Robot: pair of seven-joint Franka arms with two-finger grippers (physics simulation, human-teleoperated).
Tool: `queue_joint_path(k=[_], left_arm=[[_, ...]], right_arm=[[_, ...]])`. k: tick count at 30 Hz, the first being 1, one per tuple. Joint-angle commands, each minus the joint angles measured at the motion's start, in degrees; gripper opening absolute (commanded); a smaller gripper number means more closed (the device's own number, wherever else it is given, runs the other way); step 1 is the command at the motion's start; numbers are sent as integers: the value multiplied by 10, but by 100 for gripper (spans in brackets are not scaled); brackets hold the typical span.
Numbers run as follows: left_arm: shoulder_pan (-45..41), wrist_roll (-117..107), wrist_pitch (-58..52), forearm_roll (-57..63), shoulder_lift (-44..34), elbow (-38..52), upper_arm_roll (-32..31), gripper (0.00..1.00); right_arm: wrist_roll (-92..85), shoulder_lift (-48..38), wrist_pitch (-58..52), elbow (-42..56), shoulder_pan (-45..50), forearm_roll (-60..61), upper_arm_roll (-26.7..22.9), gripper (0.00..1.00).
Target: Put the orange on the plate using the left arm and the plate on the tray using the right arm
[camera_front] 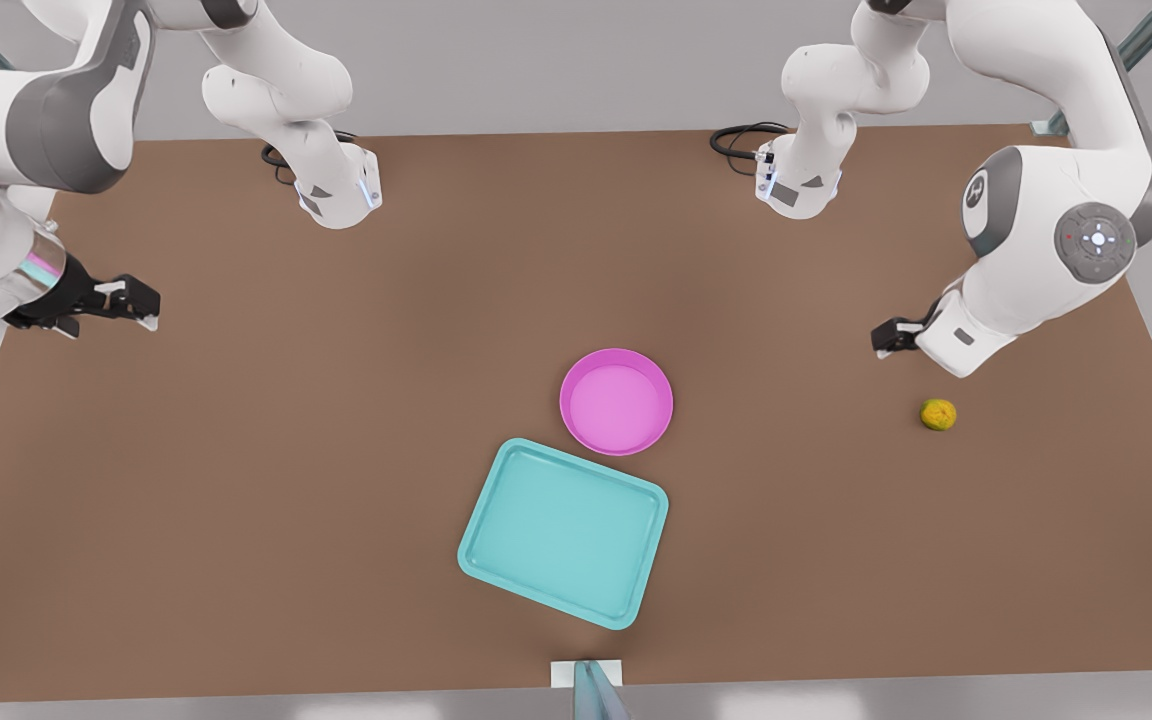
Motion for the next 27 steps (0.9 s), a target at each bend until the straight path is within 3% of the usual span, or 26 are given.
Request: queue_joint_path(k=[1, 4, 7, 12, 27], left_arm=[[1, -30, -4, -1, 6, 8, 1, 100], [3, -40, -3, 0, 73, 10, 43, 100], [68, 99, 165, 0, 176, -15, 61, 100], [101, 330, 330, -44, 222, -110, 112, 100], [123, 365, 379, -40, 267, -173, 112, 100]], right_arm=[[-52, 0, 17, 0, 0, -1, 0, 100], [-52, 1, 17, 0, 0, -1, 0, 100], [-52, 5, 17, 0, 0, -1, 0, 100], [-51, 7, 17, -1, 0, -1, 0, 100], [-52, 14, 6, -4, 1, -1, 0, 100]])
